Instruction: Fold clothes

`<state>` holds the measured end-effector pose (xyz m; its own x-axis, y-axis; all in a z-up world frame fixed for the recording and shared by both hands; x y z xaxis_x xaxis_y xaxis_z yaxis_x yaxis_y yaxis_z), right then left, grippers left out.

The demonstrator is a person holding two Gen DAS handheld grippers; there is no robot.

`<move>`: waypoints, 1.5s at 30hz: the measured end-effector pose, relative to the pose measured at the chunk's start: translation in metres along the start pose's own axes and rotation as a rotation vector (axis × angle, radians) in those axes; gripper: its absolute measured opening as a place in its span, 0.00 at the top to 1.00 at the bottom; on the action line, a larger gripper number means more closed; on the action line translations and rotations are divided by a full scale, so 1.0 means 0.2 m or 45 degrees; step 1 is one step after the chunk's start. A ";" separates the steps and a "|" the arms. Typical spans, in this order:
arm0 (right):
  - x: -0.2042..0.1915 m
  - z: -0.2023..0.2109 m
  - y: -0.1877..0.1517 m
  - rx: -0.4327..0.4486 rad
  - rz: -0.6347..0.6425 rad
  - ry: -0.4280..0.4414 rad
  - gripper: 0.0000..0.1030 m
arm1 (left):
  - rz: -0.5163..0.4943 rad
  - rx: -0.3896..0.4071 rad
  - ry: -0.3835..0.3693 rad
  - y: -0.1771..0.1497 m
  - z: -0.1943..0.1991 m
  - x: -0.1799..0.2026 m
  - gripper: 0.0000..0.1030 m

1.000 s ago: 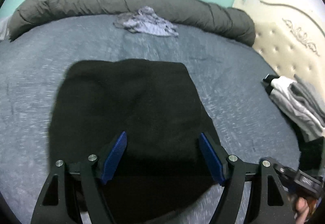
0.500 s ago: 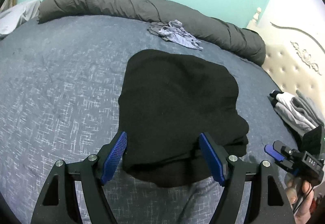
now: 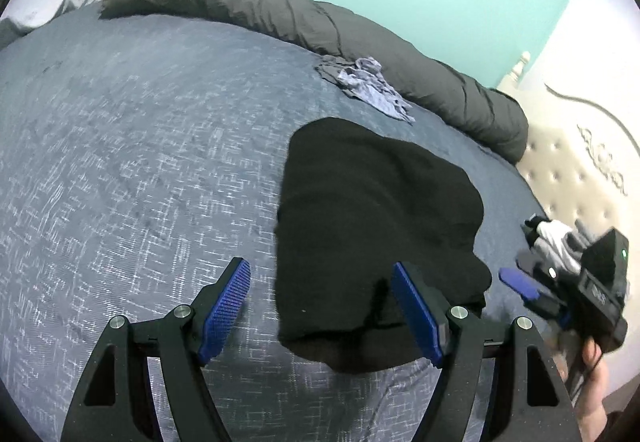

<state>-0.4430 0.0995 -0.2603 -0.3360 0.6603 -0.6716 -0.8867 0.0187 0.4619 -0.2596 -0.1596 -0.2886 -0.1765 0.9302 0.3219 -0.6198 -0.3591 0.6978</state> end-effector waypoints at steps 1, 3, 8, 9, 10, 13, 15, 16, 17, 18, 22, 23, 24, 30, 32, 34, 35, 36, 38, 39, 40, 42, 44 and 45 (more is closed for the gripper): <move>-0.02 -0.03 0.02 -0.003 0.016 -0.012 0.39 | 0.006 0.003 -0.002 0.00 0.00 0.00 0.26; -0.05 -0.10 0.07 -0.012 0.047 -0.040 0.39 | 0.012 0.010 -0.002 0.01 0.01 -0.01 0.26; -0.09 -0.24 0.08 -0.063 0.111 -0.111 0.39 | 0.024 0.020 -0.012 0.02 0.03 -0.03 0.26; -0.10 -0.26 0.08 -0.074 0.114 -0.114 0.39 | 0.035 0.020 -0.015 0.02 0.03 -0.04 0.26; -0.09 -0.28 0.08 -0.080 0.105 -0.118 0.39 | 0.044 0.019 -0.019 0.02 0.03 -0.05 0.26; -0.05 -0.30 0.09 -0.079 0.041 -0.107 0.55 | 0.047 0.009 -0.023 0.02 0.03 -0.06 0.26; -0.03 -0.30 0.10 -0.077 0.016 -0.103 0.83 | 0.056 0.009 -0.026 0.02 0.03 -0.07 0.26; -0.03 -0.29 0.10 -0.071 0.015 -0.096 0.87 | 0.062 0.009 -0.028 0.02 0.03 -0.08 0.26; -0.04 -0.27 0.11 -0.062 0.019 -0.086 0.89 | 0.066 0.008 -0.028 0.02 0.03 -0.08 0.26; -0.04 -0.24 0.12 -0.050 0.025 -0.078 0.92 | 0.068 0.005 -0.028 0.02 0.03 -0.08 0.26; -0.08 -0.10 0.16 0.030 0.061 -0.072 0.95 | 0.066 -0.011 -0.036 0.01 0.01 -0.08 0.26; -0.08 -0.07 0.18 0.049 0.068 -0.081 0.95 | 0.063 -0.014 -0.037 0.01 0.01 -0.07 0.26; -0.07 -0.05 0.18 0.057 0.064 -0.093 0.96 | 0.059 -0.017 -0.036 0.01 0.01 -0.07 0.26; 0.10 -0.16 0.09 -0.027 -0.012 -0.214 0.96 | 0.050 -0.038 -0.031 -0.01 -0.02 -0.06 0.26; 0.14 -0.23 0.04 -0.054 -0.015 -0.242 0.95 | 0.041 -0.051 -0.022 -0.01 -0.03 -0.06 0.26; 0.15 -0.27 0.04 -0.051 -0.014 -0.249 0.95 | 0.042 -0.065 -0.021 -0.02 -0.04 -0.06 0.26; 0.14 -0.27 0.04 -0.047 -0.007 -0.252 0.95 | 0.042 -0.073 -0.020 -0.02 -0.05 -0.06 0.26; 0.14 -0.28 0.05 -0.049 0.003 -0.256 0.94 | 0.042 -0.079 -0.019 -0.03 -0.06 -0.06 0.26; 0.13 -0.27 0.05 -0.058 0.009 -0.254 0.92 | 0.048 -0.092 -0.021 -0.03 -0.07 -0.07 0.26; 0.13 -0.24 0.06 -0.056 0.003 -0.248 0.91 | 0.051 -0.099 -0.024 -0.03 -0.08 -0.07 0.26; 0.12 -0.22 0.07 -0.044 0.003 -0.252 0.91 | 0.054 -0.104 -0.025 -0.04 -0.09 -0.07 0.26; 0.10 -0.15 0.07 -0.006 0.025 -0.266 0.91 | 0.059 -0.112 -0.023 -0.04 -0.09 -0.07 0.26; 0.05 -0.08 0.07 0.032 0.054 -0.254 0.90 | 0.064 -0.117 -0.022 -0.05 -0.09 -0.08 0.26; 0.03 -0.05 0.07 0.050 0.069 -0.248 0.90 | 0.064 -0.117 -0.022 -0.05 -0.09 -0.07 0.26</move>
<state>-0.4602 0.0966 -0.2638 -0.3113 0.7940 -0.5222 -0.8547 0.0062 0.5190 -0.2649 -0.1682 -0.3124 -0.1962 0.9095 0.3664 -0.6784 -0.3957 0.6190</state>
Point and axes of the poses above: each gripper's, at about its wrist camera, not at the fingertips, and z roughly against the way its jaws point, x to its right, y to its top, the point moved 4 cm from there along -z, roughly the way its jaws point, and after that the axes turned 9 degrees about -z, right-handed, at the moved point
